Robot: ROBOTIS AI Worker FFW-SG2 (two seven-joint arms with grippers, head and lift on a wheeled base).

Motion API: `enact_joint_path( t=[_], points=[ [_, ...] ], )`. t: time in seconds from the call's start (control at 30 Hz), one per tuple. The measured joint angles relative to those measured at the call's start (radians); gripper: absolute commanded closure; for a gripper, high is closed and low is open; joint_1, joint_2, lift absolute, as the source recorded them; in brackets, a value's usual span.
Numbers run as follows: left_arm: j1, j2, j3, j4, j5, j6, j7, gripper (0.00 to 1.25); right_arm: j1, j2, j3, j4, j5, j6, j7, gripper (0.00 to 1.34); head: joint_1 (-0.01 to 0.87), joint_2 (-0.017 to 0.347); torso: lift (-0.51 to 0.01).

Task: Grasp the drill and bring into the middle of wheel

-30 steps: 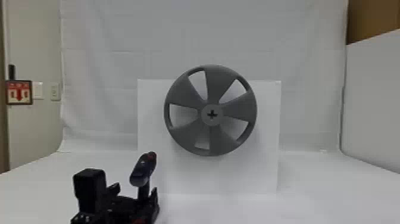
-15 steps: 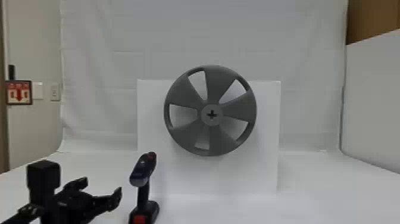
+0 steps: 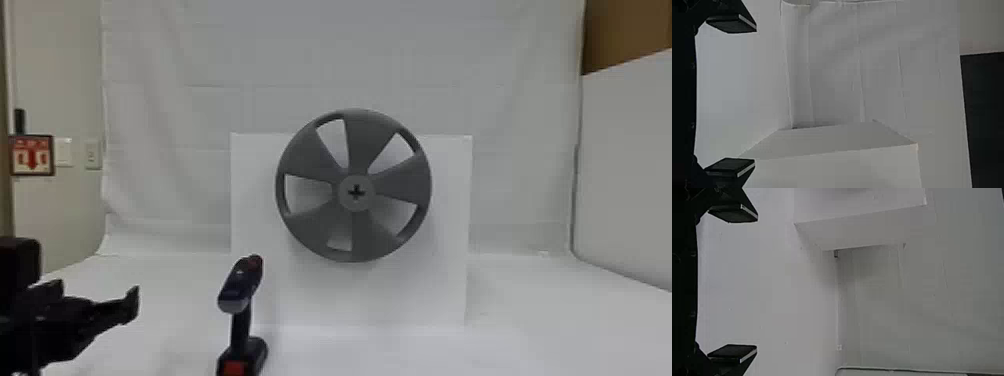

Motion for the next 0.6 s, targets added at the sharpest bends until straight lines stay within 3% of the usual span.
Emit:
enact_joint_path(
  t=[0.17,0.4,0.6],
  points=[
    [0.001,0.000,-0.004,-0.057,0.058,0.080,0.067,0.09,-0.006,-0.011,-0.018,-0.014,0.001,0.000,0.000,0.13,0.054,0.031,-0.403],
    [-0.005,0.000,-0.006,-0.093,0.092,0.160,0.070,0.09,-0.017,-0.018,-0.035,-0.025,-0.002,-0.003,0.000,0.13,0.054,0.031,-0.403],
    [-0.001,0.000,-0.004,-0.096,0.105,0.166,0.070,0.09,-0.028,-0.004,-0.051,-0.029,-0.007,-0.019,0.000,0.13,0.054,0.031,-0.403]
  ],
)
